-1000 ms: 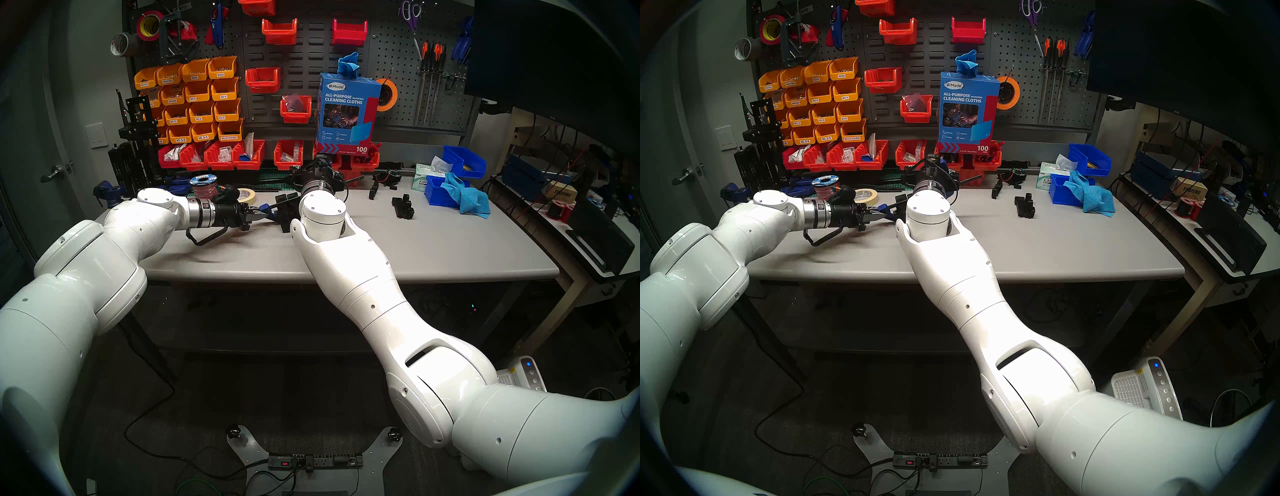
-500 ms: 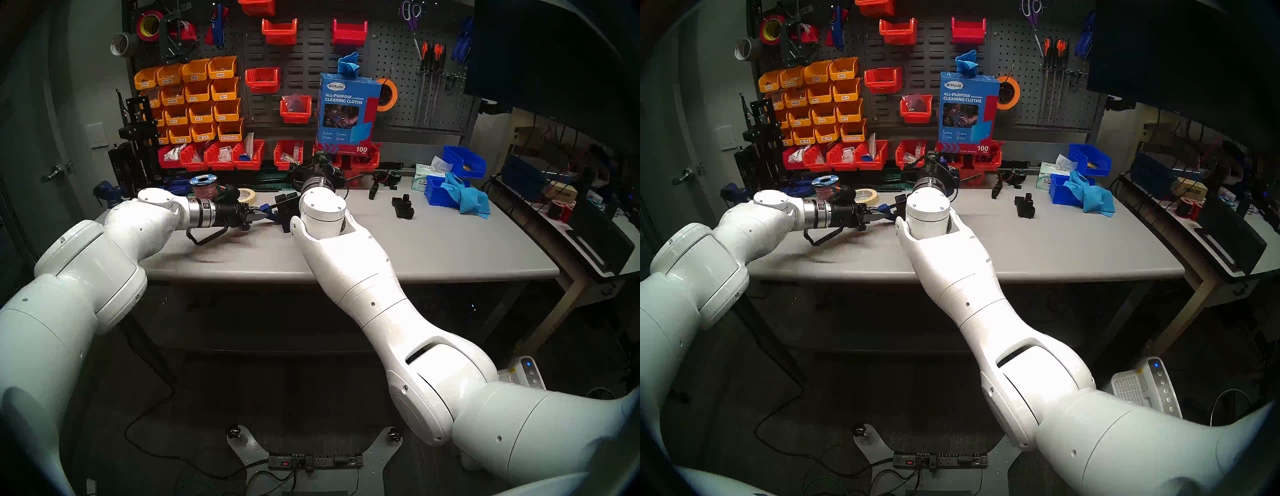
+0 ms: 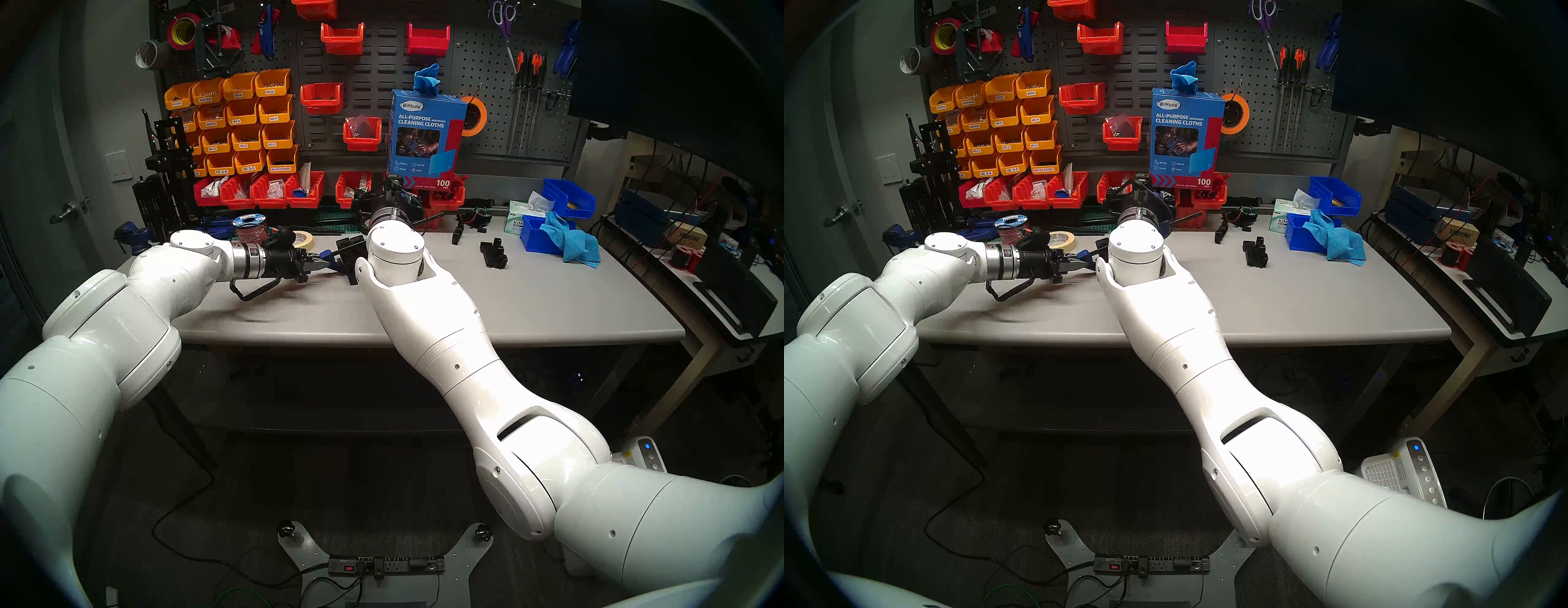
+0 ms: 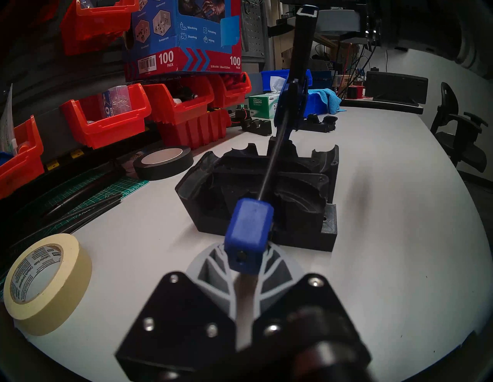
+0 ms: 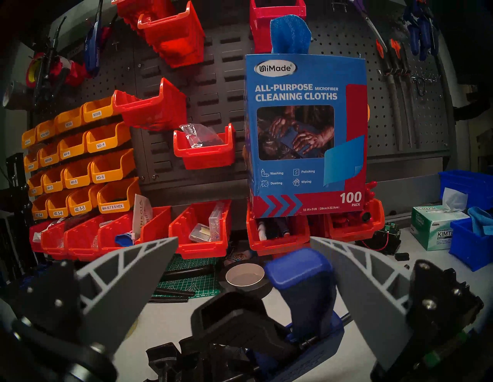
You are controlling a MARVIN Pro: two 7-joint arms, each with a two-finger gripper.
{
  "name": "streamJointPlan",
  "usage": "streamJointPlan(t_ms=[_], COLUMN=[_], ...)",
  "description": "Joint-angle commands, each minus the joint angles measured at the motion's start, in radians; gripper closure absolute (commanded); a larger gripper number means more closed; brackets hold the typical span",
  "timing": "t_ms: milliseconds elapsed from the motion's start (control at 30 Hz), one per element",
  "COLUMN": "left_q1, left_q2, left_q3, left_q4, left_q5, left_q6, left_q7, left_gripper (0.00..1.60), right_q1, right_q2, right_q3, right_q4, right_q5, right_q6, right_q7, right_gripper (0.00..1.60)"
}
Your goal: Clamp the two 3D printed pieces together with the clamp
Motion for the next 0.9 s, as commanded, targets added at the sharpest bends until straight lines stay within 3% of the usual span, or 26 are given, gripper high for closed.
streamJointPlan(t_ms=[0, 867], left_q1=[-0.016, -0.015], left_q2=[-0.016, -0.022], left_q3=[-0.002, -0.010], left_q4=[-0.011, -0.024], left_q5=[-0.002, -0.003], left_q6=[-0.001, -0.002], left_q7=[-0.007, -0.030], left_gripper=[1.60, 1.60], right_q1=[0.030, 0.038], right_q2=[-0.007, -0.008], right_q3=[-0.005, -0.023], right_q4=[-0.021, -0.020], right_q5=[-0.012, -0.034], right_q6=[-0.007, -0.013], right_q7=[-0.004, -0.033], right_gripper=[0.00, 0.00])
